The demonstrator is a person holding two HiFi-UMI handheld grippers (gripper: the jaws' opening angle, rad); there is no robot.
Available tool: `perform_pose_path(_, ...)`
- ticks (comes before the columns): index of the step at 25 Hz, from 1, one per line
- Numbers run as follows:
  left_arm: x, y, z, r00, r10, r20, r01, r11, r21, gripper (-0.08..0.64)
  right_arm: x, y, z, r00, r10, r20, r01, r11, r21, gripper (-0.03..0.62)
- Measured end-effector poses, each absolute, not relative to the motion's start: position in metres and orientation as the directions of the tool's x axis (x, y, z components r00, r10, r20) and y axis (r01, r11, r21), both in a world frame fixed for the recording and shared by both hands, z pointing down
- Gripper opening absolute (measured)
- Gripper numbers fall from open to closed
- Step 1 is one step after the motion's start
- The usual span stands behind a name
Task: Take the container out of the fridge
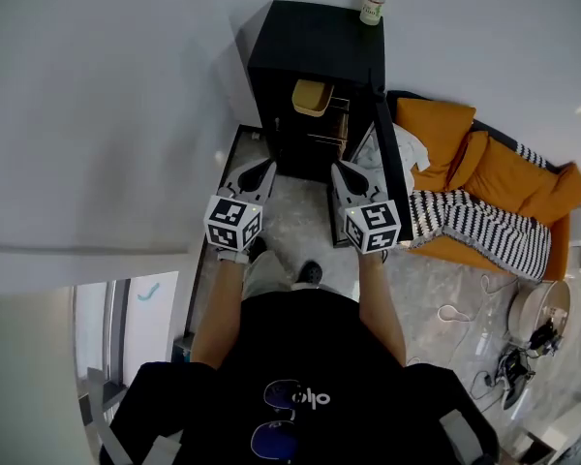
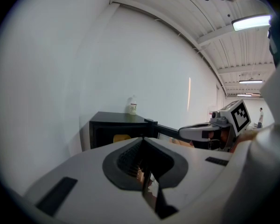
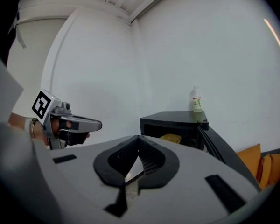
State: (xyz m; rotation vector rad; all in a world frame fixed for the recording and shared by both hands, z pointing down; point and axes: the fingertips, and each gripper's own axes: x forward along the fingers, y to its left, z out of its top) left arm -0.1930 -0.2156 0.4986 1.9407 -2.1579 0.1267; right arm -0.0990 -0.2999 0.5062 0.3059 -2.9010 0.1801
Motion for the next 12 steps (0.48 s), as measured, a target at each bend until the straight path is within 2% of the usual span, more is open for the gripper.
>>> perform_pose_path(6, -0.219, -0.238, 0.51, -0.057, -0.97, 0.236, -0.99, 0.084, 0.109, 0.008, -0.116, -0.31, 0.514, -0.948, -0.206, 0.241, -0.234, 0.968, -0.095, 0.008)
perform_pose_path(12, -0.245, -0.277, 0.513, 0.063, -0.966, 0.252, -0.995, -0.041, 0.089, 0.008, -0.136, -0.339, 0.527, -0.919, -0.292, 0.264, -0.331, 0.936, -0.117, 0.008)
